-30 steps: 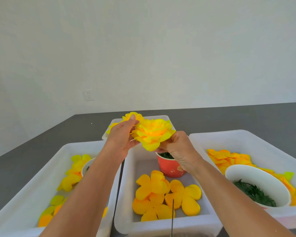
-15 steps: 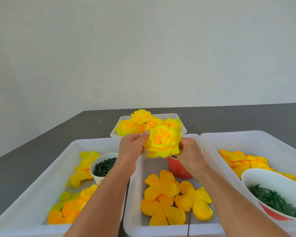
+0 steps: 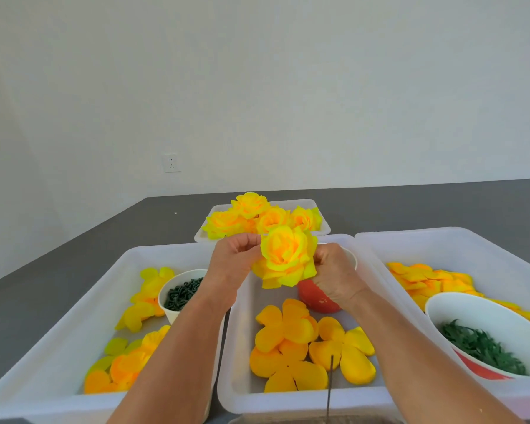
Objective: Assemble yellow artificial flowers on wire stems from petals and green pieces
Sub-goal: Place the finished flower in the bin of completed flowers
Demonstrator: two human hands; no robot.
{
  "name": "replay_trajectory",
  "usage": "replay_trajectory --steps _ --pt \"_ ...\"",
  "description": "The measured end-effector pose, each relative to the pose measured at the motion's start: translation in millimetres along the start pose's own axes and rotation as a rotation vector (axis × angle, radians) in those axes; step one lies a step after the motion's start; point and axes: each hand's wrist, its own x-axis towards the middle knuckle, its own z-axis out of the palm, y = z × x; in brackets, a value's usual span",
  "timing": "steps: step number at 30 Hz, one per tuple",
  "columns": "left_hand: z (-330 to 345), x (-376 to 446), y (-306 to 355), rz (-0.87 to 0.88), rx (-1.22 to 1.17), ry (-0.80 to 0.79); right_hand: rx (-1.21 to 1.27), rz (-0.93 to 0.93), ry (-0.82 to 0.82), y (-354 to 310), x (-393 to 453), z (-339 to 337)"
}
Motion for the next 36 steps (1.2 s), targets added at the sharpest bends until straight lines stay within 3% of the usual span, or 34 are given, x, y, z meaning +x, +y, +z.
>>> replay_trajectory --steps 6,16,22,28,36 --pt "-1 1 -6 0.052 0.188 0.039 -0.055 0.072 -0.024 0 0 -1" --pt "-2 -1 -2 -0.013 0.123 -0.025 -0.078 0.079 -0.003 -1 1 -3" --pt "-4 0 -3 0.024 0.163 -0.006 -0.170 0.092 -0.119 3 2 0" --pt "-6 4 -6 -0.186 0.038 0.053 0.007 0.137 -0.138 1 2 0" --pt "-5 5 -6 -0.194 -0.079 0.014 0.129 0.102 -0.174 -8 -1 -1"
